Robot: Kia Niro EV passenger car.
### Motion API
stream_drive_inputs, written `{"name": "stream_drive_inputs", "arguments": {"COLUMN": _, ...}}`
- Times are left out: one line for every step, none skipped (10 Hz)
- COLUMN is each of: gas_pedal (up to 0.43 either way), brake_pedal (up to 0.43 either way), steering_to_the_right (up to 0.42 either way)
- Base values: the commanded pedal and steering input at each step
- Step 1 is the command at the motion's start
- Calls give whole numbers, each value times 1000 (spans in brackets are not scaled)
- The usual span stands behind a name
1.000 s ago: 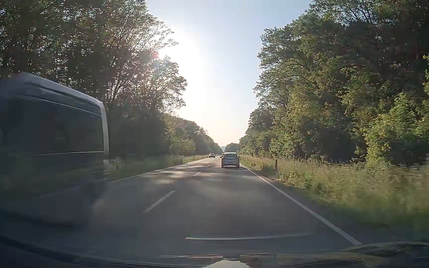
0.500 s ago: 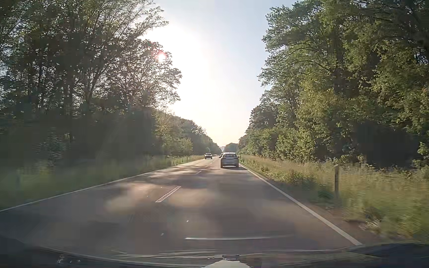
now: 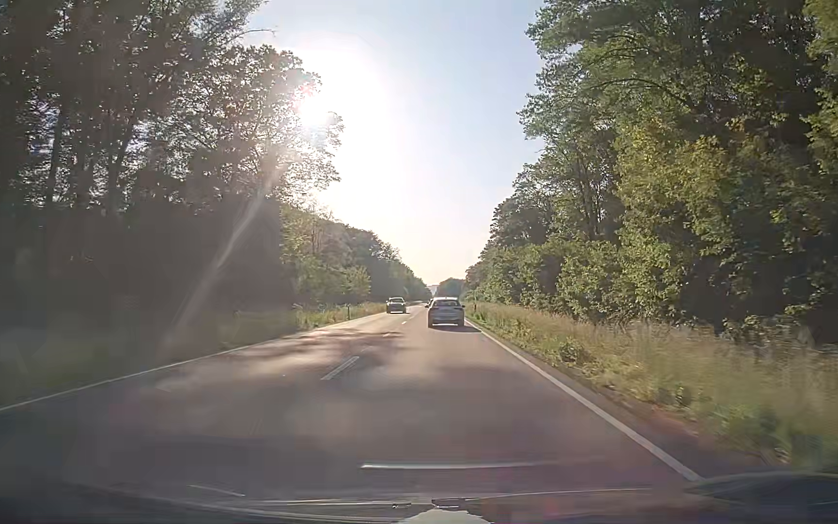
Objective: Follow the waypoints while adhering to traffic rules and regulations
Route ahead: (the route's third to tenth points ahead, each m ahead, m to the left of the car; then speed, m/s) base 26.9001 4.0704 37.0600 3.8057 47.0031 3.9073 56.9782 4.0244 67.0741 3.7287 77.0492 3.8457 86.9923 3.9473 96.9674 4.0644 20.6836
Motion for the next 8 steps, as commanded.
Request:
{"name": "stream_drive_inputs", "arguments": {"gas_pedal": 98, "brake_pedal": 0, "steering_to_the_right": 1}}
{"name": "stream_drive_inputs", "arguments": {"gas_pedal": 98, "brake_pedal": 0, "steering_to_the_right": 1}}
{"name": "stream_drive_inputs", "arguments": {"gas_pedal": 98, "brake_pedal": 0, "steering_to_the_right": 1}}
{"name": "stream_drive_inputs", "arguments": {"gas_pedal": 98, "brake_pedal": 0, "steering_to_the_right": 1}}
{"name": "stream_drive_inputs", "arguments": {"gas_pedal": 98, "brake_pedal": 0, "steering_to_the_right": 1}}
{"name": "stream_drive_inputs", "arguments": {"gas_pedal": 98, "brake_pedal": 0, "steering_to_the_right": 1}}
{"name": "stream_drive_inputs", "arguments": {"gas_pedal": 98, "brake_pedal": 0, "steering_to_the_right": 0}}
{"name": "stream_drive_inputs", "arguments": {"gas_pedal": 98, "brake_pedal": 0, "steering_to_the_right": 1}}
